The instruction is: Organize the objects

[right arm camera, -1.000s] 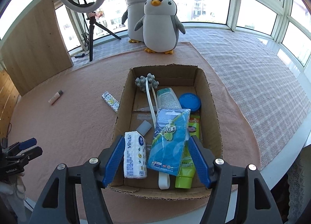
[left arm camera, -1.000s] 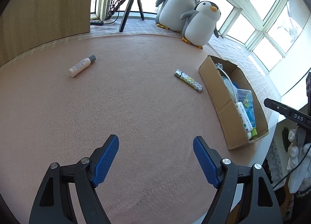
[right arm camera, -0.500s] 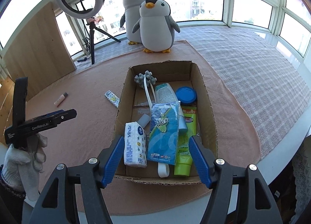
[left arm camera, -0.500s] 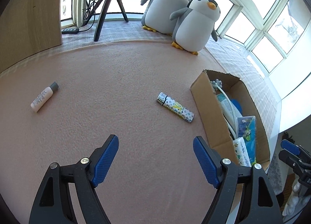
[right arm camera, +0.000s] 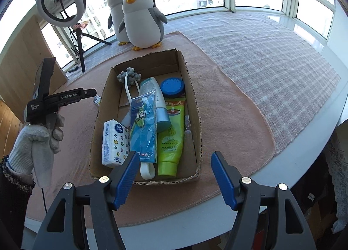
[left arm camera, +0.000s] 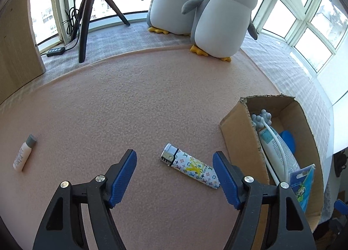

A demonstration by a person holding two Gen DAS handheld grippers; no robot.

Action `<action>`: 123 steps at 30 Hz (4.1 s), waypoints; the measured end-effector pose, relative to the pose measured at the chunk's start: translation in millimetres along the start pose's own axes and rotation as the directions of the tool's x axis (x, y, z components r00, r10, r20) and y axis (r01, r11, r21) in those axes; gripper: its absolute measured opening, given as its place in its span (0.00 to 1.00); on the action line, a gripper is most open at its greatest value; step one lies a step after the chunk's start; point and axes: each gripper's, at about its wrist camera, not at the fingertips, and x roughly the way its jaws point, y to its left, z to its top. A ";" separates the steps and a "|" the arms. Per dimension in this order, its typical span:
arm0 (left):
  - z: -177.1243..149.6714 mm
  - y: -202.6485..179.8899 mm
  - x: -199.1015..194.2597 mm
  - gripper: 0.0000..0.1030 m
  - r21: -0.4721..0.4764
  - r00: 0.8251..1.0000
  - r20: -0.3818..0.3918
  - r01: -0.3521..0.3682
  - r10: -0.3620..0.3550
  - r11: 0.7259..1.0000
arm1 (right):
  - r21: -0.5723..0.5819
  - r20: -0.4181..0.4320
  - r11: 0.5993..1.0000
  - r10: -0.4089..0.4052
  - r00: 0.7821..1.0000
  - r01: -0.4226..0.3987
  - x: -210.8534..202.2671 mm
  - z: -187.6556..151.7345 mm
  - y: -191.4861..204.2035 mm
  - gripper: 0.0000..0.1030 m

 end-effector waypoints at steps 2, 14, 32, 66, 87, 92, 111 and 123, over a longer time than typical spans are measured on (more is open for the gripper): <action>2.9 -4.3 9.5 0.74 0.015 1.000 -0.012 -0.016 0.017 1.000 | 0.013 -0.001 1.000 -0.002 1.000 0.002 -0.2 0.0 -6.0 0.63; -9.3 -17.3 37.7 0.53 0.114 0.995 -0.050 -0.083 0.090 0.990 | 0.029 -0.007 1.000 -0.009 1.000 0.010 2.5 1.7 -12.9 0.63; -82.7 54.2 -20.6 0.24 -0.020 0.999 -0.025 0.024 -0.025 1.000 | -0.112 -0.024 0.990 0.080 0.996 -0.083 13.4 11.9 69.8 0.63; -202.1 116.0 -96.0 0.39 -0.196 0.968 -0.019 0.241 -0.249 0.951 | -0.150 -0.416 0.882 0.353 0.838 -0.446 138.8 -26.6 264.8 0.50; -196.1 94.1 -102.5 0.30 -0.149 0.967 -0.006 0.250 -0.254 0.957 | -0.117 -0.380 0.888 0.375 0.846 -0.446 136.3 -30.7 254.1 0.19; -190.9 83.1 -111.4 0.30 -0.123 0.968 0.013 0.249 -0.249 0.961 | -0.113 -0.344 0.888 0.385 0.856 -0.445 123.8 -24.7 246.0 0.19; -112.4 -30.0 -124.5 0.30 0.091 0.936 0.066 0.341 -0.347 0.936 | -0.034 -0.111 0.925 0.372 0.921 -0.378 60.8 39.9 141.3 0.19; -77.8 -86.8 -89.1 0.30 0.159 0.931 0.037 0.353 -0.363 0.922 | 0.016 -0.075 0.944 0.329 0.942 -0.328 71.0 66.6 90.9 0.19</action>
